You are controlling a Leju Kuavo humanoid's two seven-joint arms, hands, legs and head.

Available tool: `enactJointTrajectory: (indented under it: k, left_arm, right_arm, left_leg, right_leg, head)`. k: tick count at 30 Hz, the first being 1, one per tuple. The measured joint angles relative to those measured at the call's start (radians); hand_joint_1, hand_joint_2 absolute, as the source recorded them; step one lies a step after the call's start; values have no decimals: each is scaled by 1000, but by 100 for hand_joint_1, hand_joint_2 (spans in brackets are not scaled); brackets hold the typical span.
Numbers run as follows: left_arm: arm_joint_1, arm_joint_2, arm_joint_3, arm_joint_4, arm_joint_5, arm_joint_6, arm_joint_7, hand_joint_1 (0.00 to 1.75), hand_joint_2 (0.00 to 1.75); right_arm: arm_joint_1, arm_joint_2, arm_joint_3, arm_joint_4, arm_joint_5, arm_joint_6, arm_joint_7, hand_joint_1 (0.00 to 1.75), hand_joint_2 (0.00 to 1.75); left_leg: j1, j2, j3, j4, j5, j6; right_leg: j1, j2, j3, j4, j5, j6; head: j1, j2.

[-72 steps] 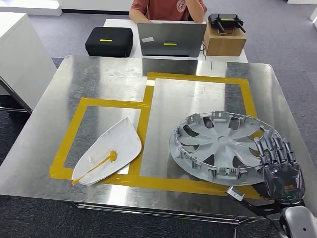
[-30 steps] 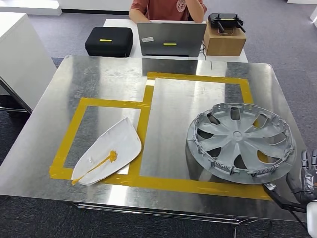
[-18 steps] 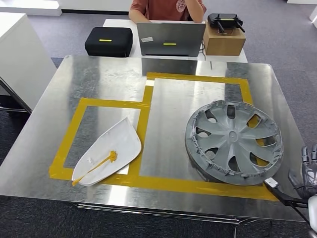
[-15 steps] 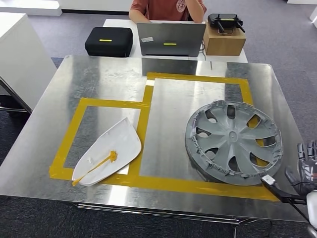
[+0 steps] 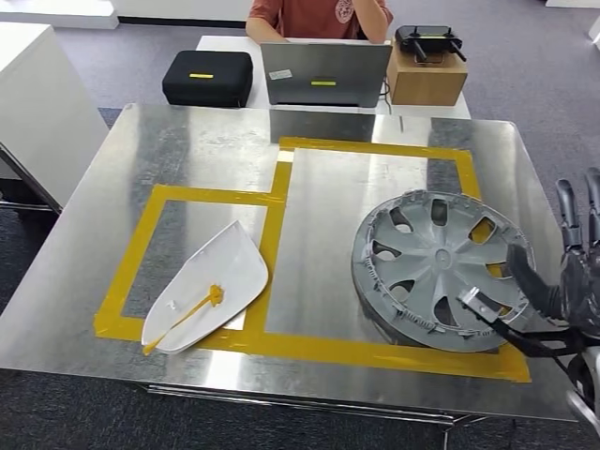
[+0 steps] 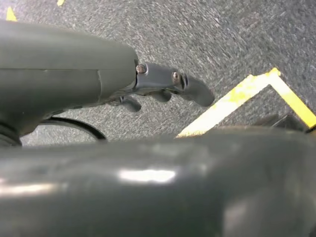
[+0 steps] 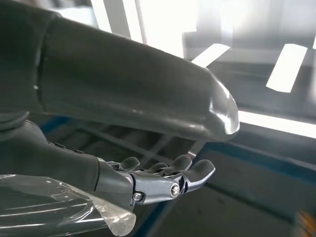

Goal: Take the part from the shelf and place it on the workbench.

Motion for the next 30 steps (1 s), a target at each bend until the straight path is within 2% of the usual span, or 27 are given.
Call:
enactJointTrajectory:
  k: [1,3,4,5,6,7,8,10,11,13,24,28,30]
  left_arm:
    - [1,-2,0,-1,4,10,-2,0,0]
    - [2,-8,0,-5,8,27,-6,0,0]
    - [2,-10,0,-7,9,31,-9,0,0]
    - [1,-12,0,-9,9,34,-12,0,0]
    - [2,-13,0,-10,9,35,-15,0,0]
    - [2,-14,0,-11,9,36,-19,0,0]
    - [1,-15,0,-11,9,36,-23,0,0]
    - [0,-16,0,-12,9,37,-28,0,0]
    - [-1,-16,0,-13,10,37,-30,0,0]
    - [-1,-16,0,-13,10,36,-33,0,0]
    - [-1,-16,0,-13,15,29,-40,0,0]
    - [0,-16,0,-13,20,33,-41,0,0]
    - [0,-15,0,-13,22,37,-42,0,0]
  right_arm:
    - [37,70,-52,-20,0,-52,-140,0,0]
    - [106,245,-186,-60,-1,-126,-500,0,0]
    - [132,315,-249,-78,-2,-142,-676,0,0]
    - [154,370,-299,-95,-3,-148,-818,0,0]
    - [173,409,-338,-111,-4,-148,-909,0,0]
    - [191,443,-364,-125,-4,-149,-942,0,0]
    - [208,473,-382,-138,-5,-149,-920,0,0]
    - [234,515,-403,-161,-5,-149,-790,0,0]
    - [244,529,-408,-171,-5,-149,-722,0,0]
    - [263,548,-411,-190,-5,-149,-649,0,0]
    - [328,576,-388,-241,-2,-149,-587,0,0]
    - [342,576,-379,-245,-2,-149,-571,0,0]
    - [348,576,-374,-247,-2,-149,-551,0,0]
  left_leg:
    - [2,-1,0,0,-1,-1]
    - [3,-3,0,0,-2,-2]
    - [2,-3,0,0,-2,-2]
    - [2,-3,1,-1,-2,-2]
    - [2,-3,1,-1,-2,-2]
    - [3,-3,1,-1,-2,-2]
    - [3,-3,1,-1,-2,-3]
    - [3,-3,1,-1,-2,-3]
    - [3,-3,1,-1,-2,-3]
    - [3,-3,1,-1,-2,-3]
    - [-4,-3,1,2,-4,1]
    - [-7,-2,0,7,-7,7]
    - [-8,-1,1,4,-2,14]
  right_leg:
    - [2,-1,1,-1,0,0]
    - [3,-2,1,-1,-1,0]
    - [3,-2,0,-1,-2,0]
    - [2,-3,0,-1,-3,0]
    - [3,-3,0,0,-3,0]
    - [3,-2,0,0,-3,-1]
    - [3,-2,1,0,-3,-1]
    - [2,-2,0,0,-3,-1]
    - [2,-2,0,0,-3,-1]
    - [2,-1,0,0,-3,-1]
    - [-3,-1,1,-1,-3,1]
    - [-6,0,2,-1,-3,8]
    - [-8,3,3,-4,2,16]
  head:
    - [1,0]
    - [-1,0]
    - [-3,0]
    - [-4,0]
    - [-6,0]
    - [-5,0]
    - [-5,0]
    - [-6,0]
    - [-6,0]
    - [-5,0]
    - [-6,0]
    - [-6,0]
    - [-6,0]
